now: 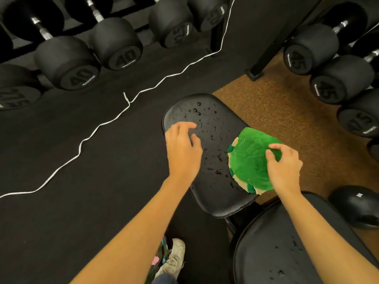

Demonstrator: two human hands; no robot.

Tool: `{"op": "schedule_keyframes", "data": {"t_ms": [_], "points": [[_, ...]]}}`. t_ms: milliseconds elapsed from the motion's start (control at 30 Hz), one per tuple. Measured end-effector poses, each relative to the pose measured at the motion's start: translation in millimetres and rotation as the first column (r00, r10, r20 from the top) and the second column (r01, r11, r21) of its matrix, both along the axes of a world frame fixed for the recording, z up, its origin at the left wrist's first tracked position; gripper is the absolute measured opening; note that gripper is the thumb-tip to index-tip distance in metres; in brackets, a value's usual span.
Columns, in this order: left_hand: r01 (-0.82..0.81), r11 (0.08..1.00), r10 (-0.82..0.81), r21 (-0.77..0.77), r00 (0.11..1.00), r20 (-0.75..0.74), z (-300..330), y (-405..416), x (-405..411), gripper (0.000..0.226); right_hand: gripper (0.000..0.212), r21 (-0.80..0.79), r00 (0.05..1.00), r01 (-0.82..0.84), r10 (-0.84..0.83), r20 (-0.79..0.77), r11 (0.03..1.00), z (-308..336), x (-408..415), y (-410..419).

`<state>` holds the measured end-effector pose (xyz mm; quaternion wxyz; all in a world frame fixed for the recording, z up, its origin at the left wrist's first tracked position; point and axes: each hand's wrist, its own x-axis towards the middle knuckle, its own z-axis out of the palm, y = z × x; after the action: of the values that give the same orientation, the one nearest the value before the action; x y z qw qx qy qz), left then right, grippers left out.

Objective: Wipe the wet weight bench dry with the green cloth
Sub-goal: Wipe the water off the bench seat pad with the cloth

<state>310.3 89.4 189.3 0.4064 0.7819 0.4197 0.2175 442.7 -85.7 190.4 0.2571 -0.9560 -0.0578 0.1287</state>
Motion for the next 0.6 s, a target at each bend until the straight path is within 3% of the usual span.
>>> {"op": "schedule_keyframes", "data": {"t_ms": [100,333,467,600], "points": [[-0.049,0.993,0.064,0.111,0.99,-0.127,-23,21,7,0.03,0.033,-0.137,0.997,-0.044,0.051,0.05,0.99,-11,-7,2],[-0.115,0.986,0.137,0.119,0.971,-0.197,-49,22,32,0.052,0.081,-0.239,0.998,-0.047,0.058,0.036,0.97,-34,-35,29],[-0.175,0.979,0.191,0.107,0.969,-0.157,-59,21,31,0.058,0.079,-0.316,0.985,-0.046,0.096,0.144,0.948,-52,-38,32],[-0.19,0.977,0.204,0.098,0.965,-0.163,-61,22,32,0.059,0.059,-0.23,0.954,-0.049,0.113,0.276,0.972,-62,-32,22]]}}
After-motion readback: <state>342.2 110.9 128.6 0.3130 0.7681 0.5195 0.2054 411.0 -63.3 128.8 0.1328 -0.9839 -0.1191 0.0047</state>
